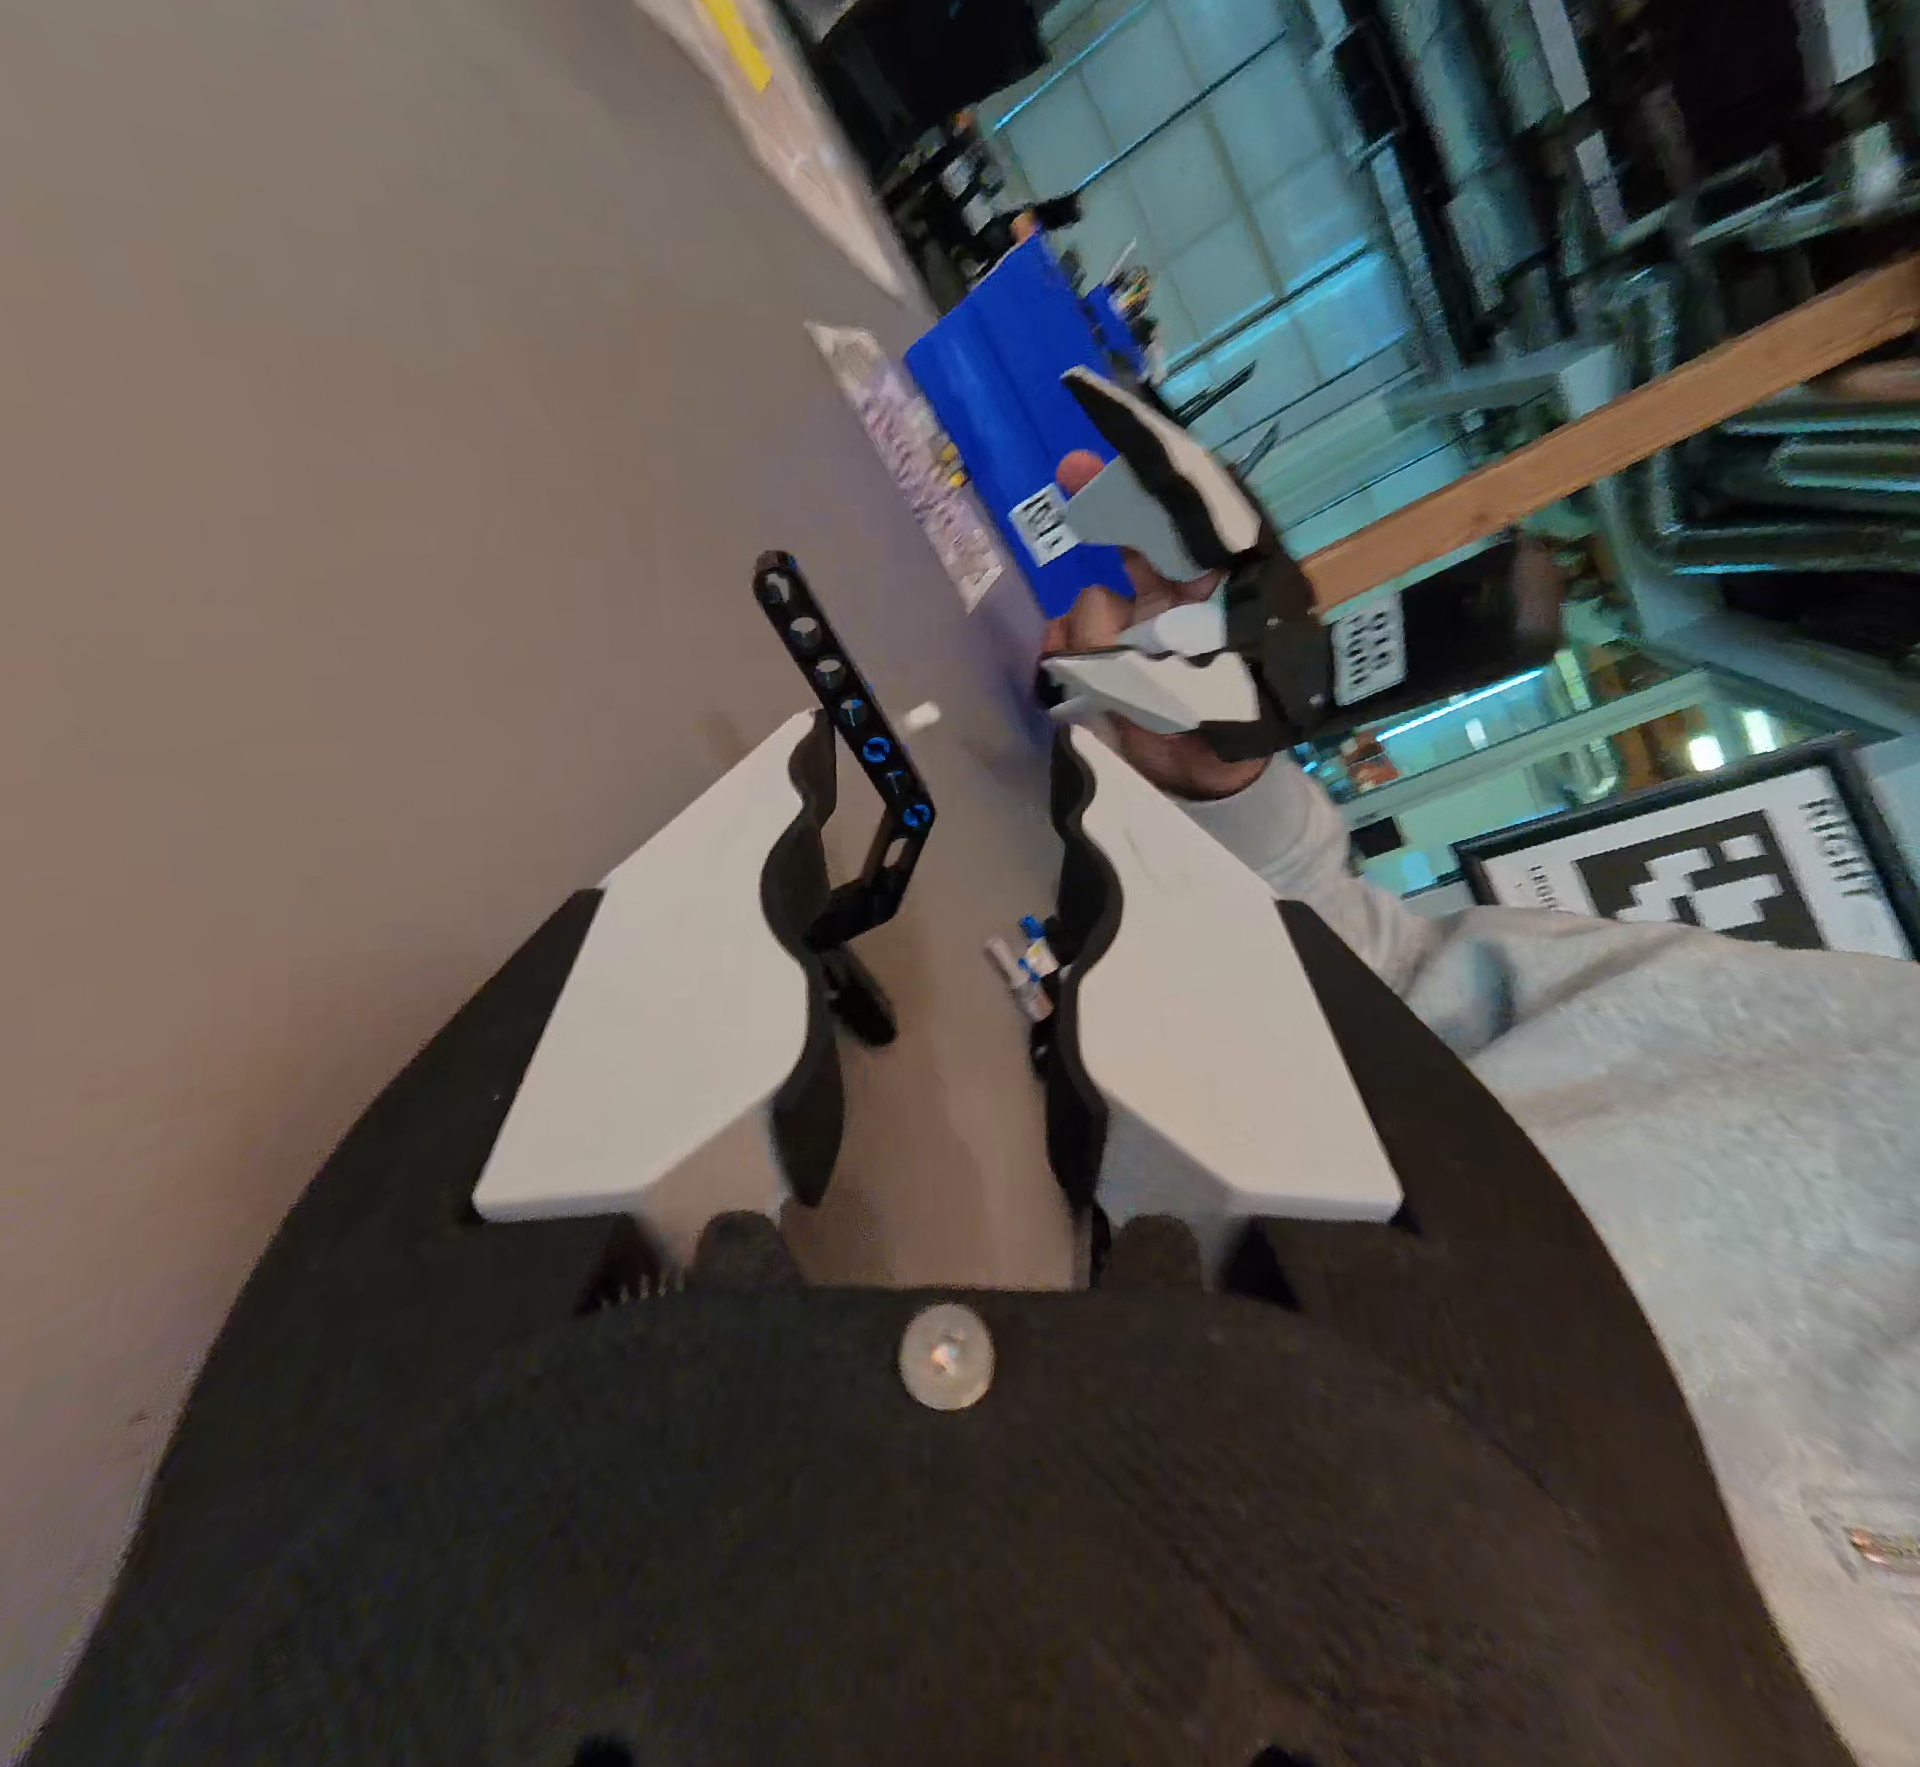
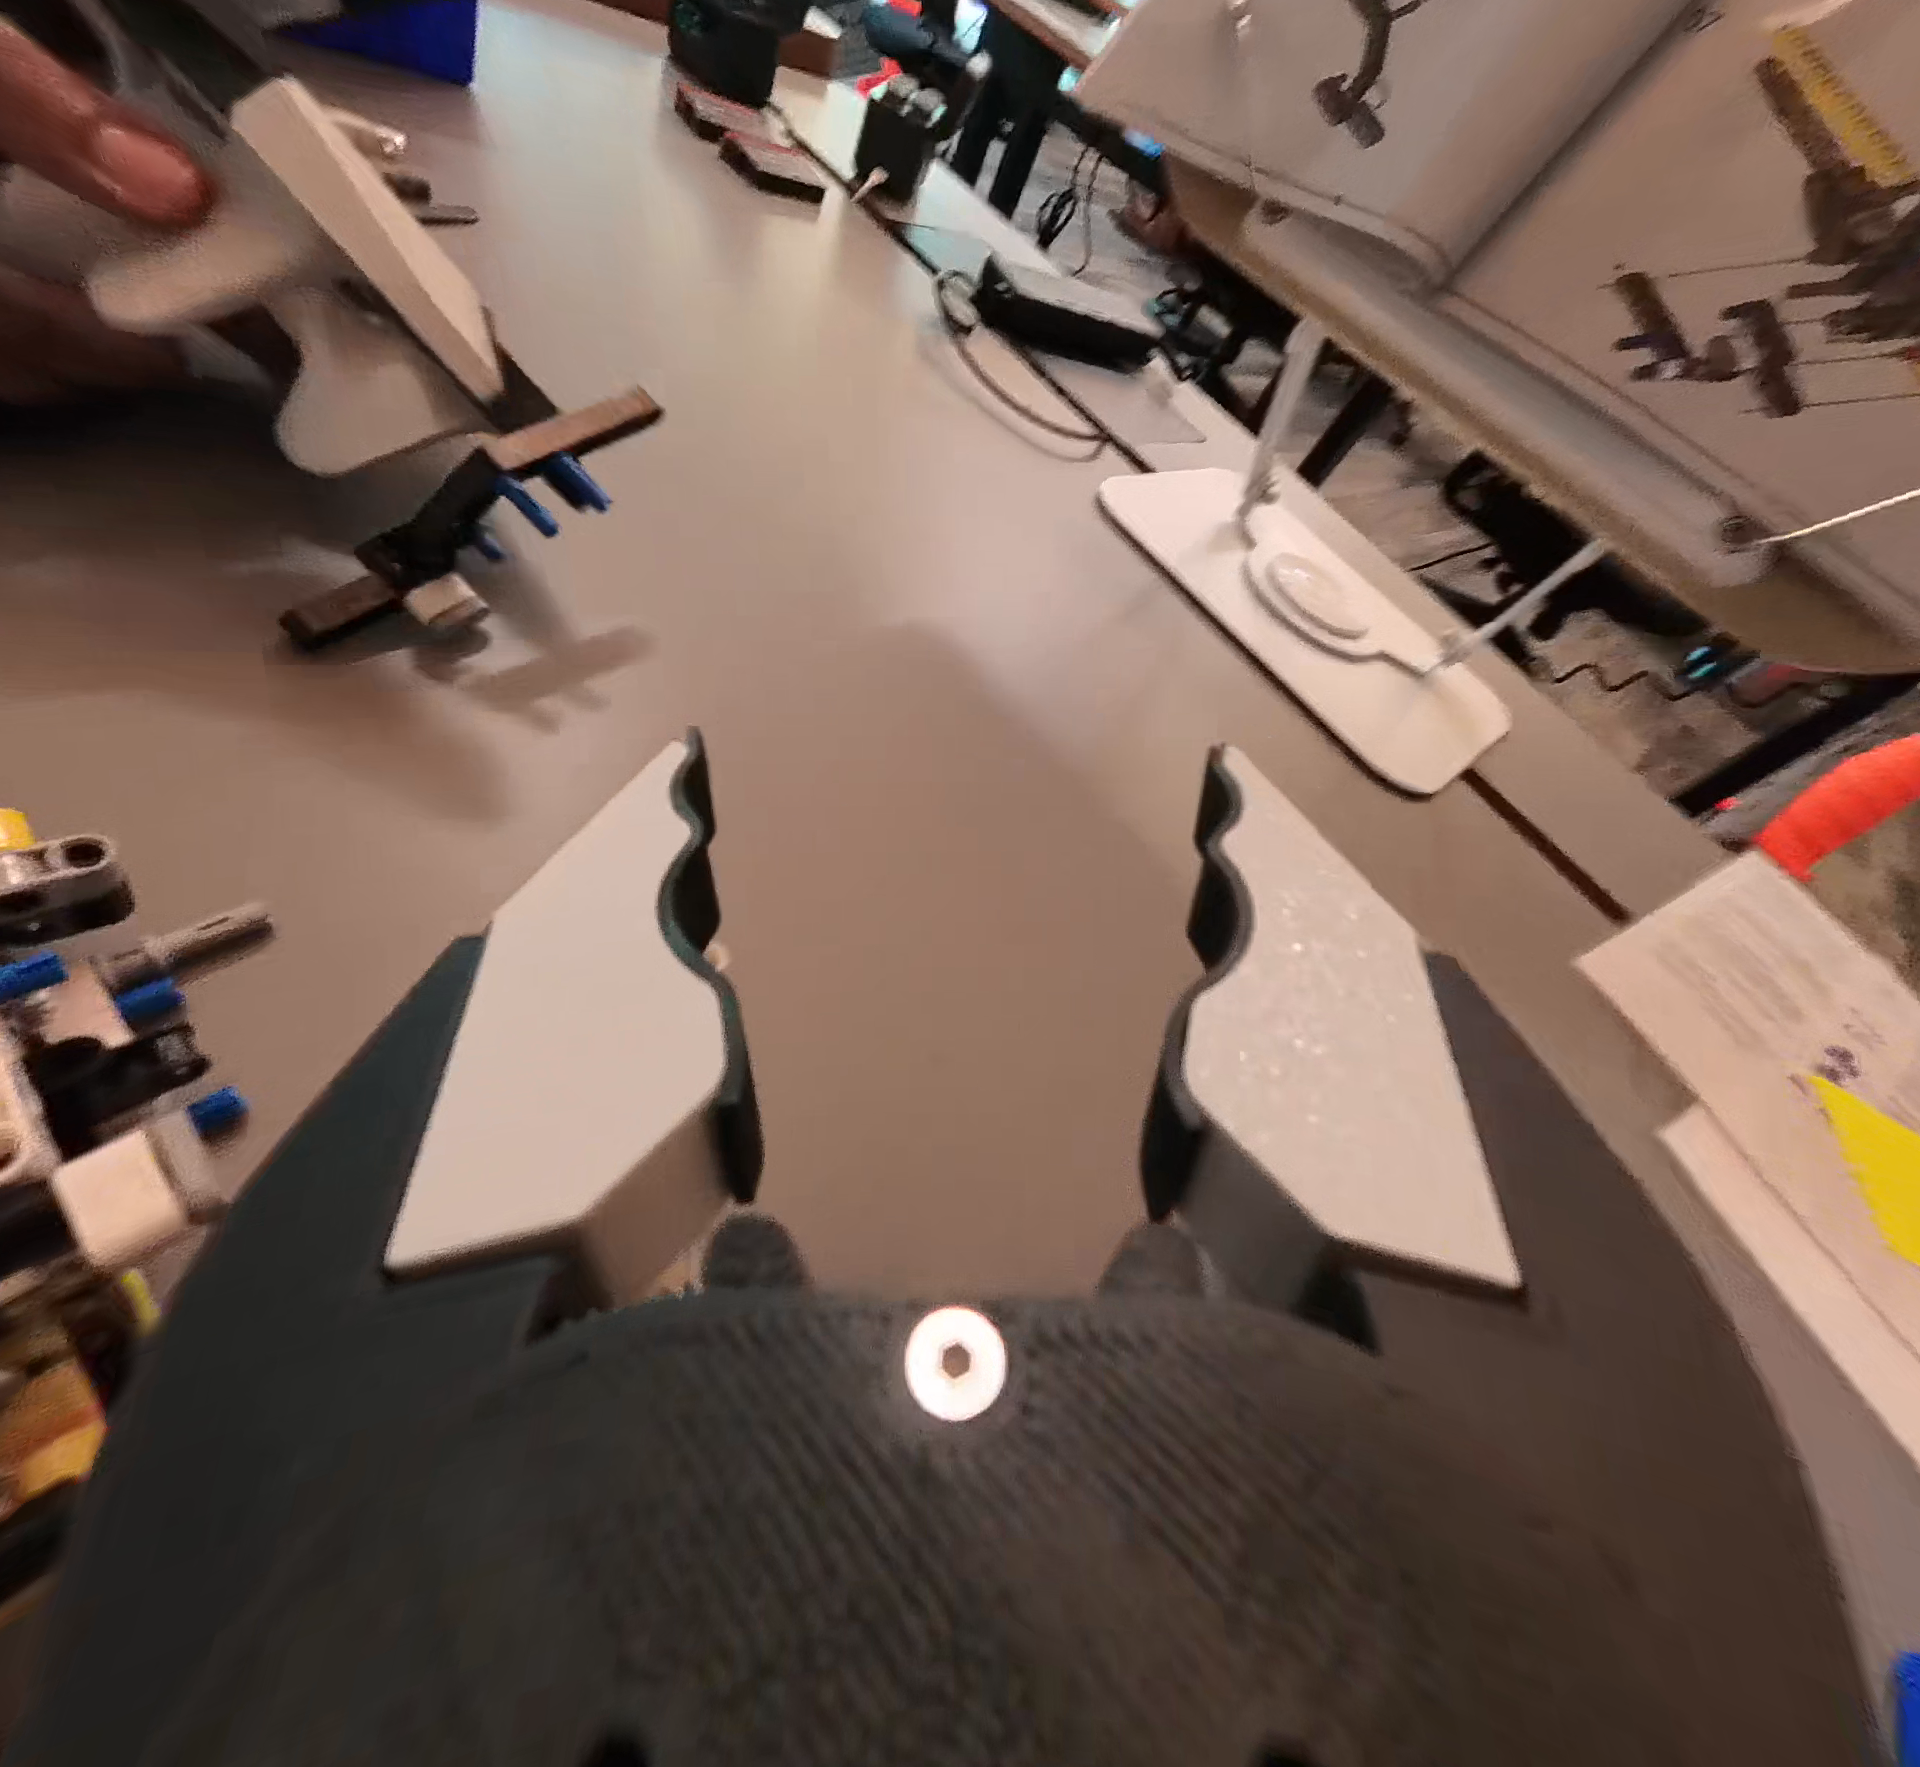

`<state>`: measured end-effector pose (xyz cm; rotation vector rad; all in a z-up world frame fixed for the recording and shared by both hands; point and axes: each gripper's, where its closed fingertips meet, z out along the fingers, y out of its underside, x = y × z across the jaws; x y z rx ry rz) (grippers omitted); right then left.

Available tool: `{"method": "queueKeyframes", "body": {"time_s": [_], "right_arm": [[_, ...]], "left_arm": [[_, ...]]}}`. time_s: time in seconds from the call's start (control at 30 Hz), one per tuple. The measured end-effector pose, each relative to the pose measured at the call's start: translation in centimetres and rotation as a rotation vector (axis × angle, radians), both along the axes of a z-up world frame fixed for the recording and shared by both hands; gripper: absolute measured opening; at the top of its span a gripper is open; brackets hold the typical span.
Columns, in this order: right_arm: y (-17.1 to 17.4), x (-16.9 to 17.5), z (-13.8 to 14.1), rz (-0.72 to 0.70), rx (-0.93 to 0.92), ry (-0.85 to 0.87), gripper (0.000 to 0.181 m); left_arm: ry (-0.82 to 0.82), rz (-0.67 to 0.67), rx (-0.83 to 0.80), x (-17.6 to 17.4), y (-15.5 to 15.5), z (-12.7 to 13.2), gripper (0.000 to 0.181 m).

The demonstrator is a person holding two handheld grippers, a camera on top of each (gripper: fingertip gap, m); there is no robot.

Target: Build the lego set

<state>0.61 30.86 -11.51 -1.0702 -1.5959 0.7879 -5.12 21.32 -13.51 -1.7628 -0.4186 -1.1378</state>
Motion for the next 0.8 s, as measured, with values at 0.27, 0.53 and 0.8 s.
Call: {"method": "queueKeyframes", "body": {"time_s": [0.27,0.53,0.8], "right_arm": [[0.2,0.1,-2.1,-0.018,-0.094,-0.101,0.084],[0.2,0.7,-2.7,0.028,-0.138,-0.161,0.064],[-1.5,2.2,-5.8,0.146,-0.365,-0.423,0.045]], "left_arm": [[0.019,-0.071,-0.144,0.7,-0.3,-1.8,0.046],[-0.165,-0.074,-0.127,-0.2,-1.9,-0.7,0.046],[-0.142,-0.113,-0.172,1.6,-1.3,-1.4,0.028]]}}
